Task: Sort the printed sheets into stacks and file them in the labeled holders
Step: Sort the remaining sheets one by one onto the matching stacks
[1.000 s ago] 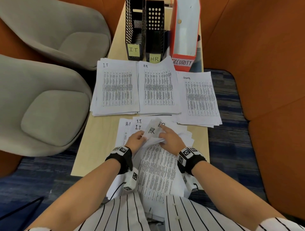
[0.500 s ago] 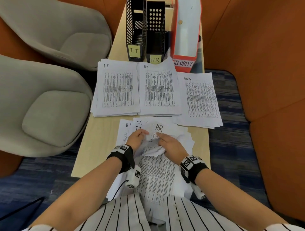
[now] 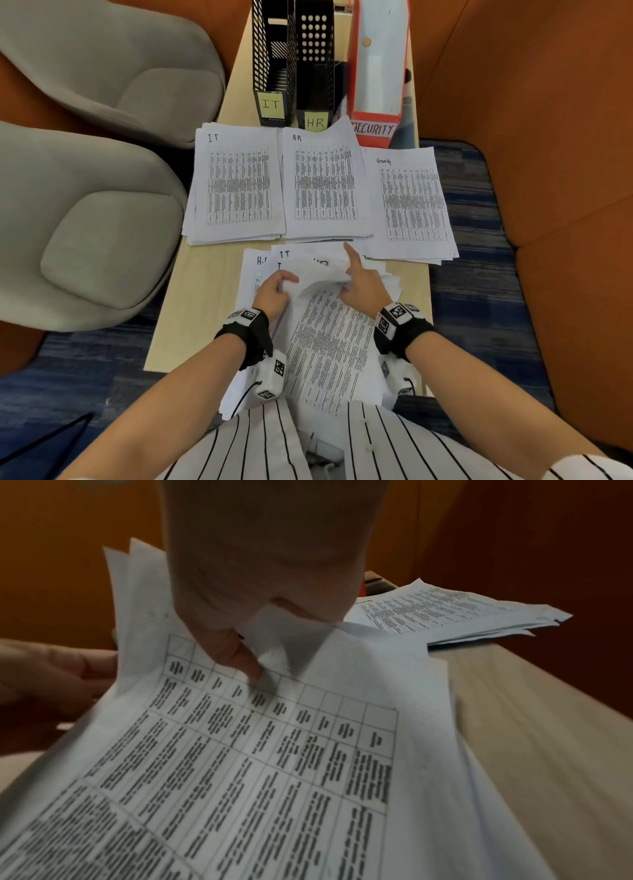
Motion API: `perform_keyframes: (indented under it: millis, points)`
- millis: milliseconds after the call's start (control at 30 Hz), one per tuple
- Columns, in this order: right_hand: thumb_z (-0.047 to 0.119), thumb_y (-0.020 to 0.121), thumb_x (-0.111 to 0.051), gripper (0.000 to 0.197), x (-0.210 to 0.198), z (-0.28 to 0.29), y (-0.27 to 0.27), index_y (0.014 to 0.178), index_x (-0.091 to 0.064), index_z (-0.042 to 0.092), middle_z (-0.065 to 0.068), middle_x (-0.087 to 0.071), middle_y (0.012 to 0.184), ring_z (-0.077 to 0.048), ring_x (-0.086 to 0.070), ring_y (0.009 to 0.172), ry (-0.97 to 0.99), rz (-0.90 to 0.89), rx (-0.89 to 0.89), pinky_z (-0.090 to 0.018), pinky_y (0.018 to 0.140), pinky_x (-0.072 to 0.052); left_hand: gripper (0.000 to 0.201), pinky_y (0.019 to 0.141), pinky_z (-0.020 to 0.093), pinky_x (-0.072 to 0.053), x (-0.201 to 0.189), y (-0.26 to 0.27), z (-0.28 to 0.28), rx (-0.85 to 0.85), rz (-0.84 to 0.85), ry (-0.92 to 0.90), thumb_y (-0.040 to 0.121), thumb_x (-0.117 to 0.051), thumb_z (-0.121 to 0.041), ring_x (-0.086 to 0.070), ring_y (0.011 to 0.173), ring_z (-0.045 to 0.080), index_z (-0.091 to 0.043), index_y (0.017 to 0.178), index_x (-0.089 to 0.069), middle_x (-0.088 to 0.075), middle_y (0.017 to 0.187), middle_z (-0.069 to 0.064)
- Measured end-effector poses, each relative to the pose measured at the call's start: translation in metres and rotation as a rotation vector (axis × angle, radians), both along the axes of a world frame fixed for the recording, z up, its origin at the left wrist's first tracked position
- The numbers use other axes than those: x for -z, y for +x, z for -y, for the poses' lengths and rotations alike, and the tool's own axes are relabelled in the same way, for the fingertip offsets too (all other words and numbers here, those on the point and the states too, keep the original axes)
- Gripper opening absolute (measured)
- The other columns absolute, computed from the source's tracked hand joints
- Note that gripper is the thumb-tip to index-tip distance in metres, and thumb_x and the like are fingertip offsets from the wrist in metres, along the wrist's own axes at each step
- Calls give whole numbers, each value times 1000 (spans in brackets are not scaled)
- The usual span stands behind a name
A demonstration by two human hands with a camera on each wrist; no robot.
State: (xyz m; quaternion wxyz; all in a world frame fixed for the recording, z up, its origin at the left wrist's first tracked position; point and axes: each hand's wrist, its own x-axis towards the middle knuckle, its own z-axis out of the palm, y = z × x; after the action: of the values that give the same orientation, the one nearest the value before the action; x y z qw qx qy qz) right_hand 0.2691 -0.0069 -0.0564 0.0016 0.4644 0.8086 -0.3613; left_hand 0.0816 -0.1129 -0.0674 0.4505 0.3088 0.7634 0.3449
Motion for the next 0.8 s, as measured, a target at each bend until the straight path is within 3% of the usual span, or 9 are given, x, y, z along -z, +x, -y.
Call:
perform_keyframes:
  millis: [100, 267, 333, 400, 467, 533, 600, 667, 800]
  points:
    - [16, 83, -58, 64, -5, -9, -9, 143, -36, 21, -8, -70, 109, -26, -66, 90, 7, 72, 4, -39, 95, -47, 46, 44, 13, -27, 0, 2, -1, 0, -2, 26, 76, -31, 18, -33, 52, 12, -21, 82, -55, -44, 66, -1]
    - [16, 86, -57, 19, 0, 2, -9, 104, -63, 17, 1, -66, 92, -21, -61, 85, 309, 40, -73, -41, 90, -46, 34, 65, 26, -39, 8, -10, 1, -215, -32, -14, 77, -41, 11, -47, 73, 19, -16, 96, -52, -49, 79, -1]
    - [18, 78, -68, 13, 5, 9, -1, 91, -67, 18, 0, -59, 94, -21, -55, 91, 372, 50, -181, -42, 88, -45, 36, 68, 27, -41, 12, -13, 2, -257, -48, -14, 79, -42, 9, -49, 72, 21, -18, 100, -51, -51, 77, 0]
    - [16, 64, -78, 22, 12, 13, 6, 82, -67, 18, -4, -57, 102, -25, -53, 99, 416, 7, -300, -43, 93, -42, 38, 71, 25, -41, 15, -15, 3, -269, -44, -2, 80, -40, 9, -49, 72, 20, -22, 98, -53, -53, 77, 1]
    - [13, 63, -77, 23, 8, 16, 7, 80, -62, 17, -4, -60, 103, -22, -53, 94, 299, -21, -384, -40, 92, -41, 37, 74, 24, -41, 17, -16, 4, -240, -37, -8, 80, -40, 9, -51, 75, 19, -23, 94, -55, -55, 79, 1]
    - [11, 74, -68, 21, 1, 18, 3, 87, -53, 17, -1, -62, 88, -20, -54, 77, 96, 35, -395, -32, 71, -45, 40, 73, 24, -40, 14, -16, 5, -211, -28, -16, 80, -37, 8, -50, 74, 19, -26, 94, -55, -54, 78, 0]
    - [17, 82, -63, 32, -3, 17, -3, 111, -48, 20, -2, -65, 89, -23, -61, 75, 17, 126, -363, -32, 62, -48, 44, 72, 25, -42, 9, -13, 5, -181, -15, -11, 78, -34, 7, -52, 75, 20, -25, 99, -56, -57, 84, 1]
    - [17, 83, -61, 58, -4, 14, -8, 135, -37, 24, -5, -68, 95, -25, -65, 77, 15, 148, -331, -32, 63, -50, 38, 77, 28, -48, 5, -8, 4, -138, -25, -25, 82, -37, 5, -57, 84, 21, -18, 102, -59, -62, 94, 3]
    - [13, 81, -61, 76, -5, 11, -19, 147, -26, 29, -4, -70, 101, -25, -66, 83, 50, 148, -335, -30, 74, -49, 27, 79, 22, -44, 1, -4, 4, 67, 22, -3, 92, -46, -4, -58, 90, 14, -24, 88, -64, -66, 97, -1]
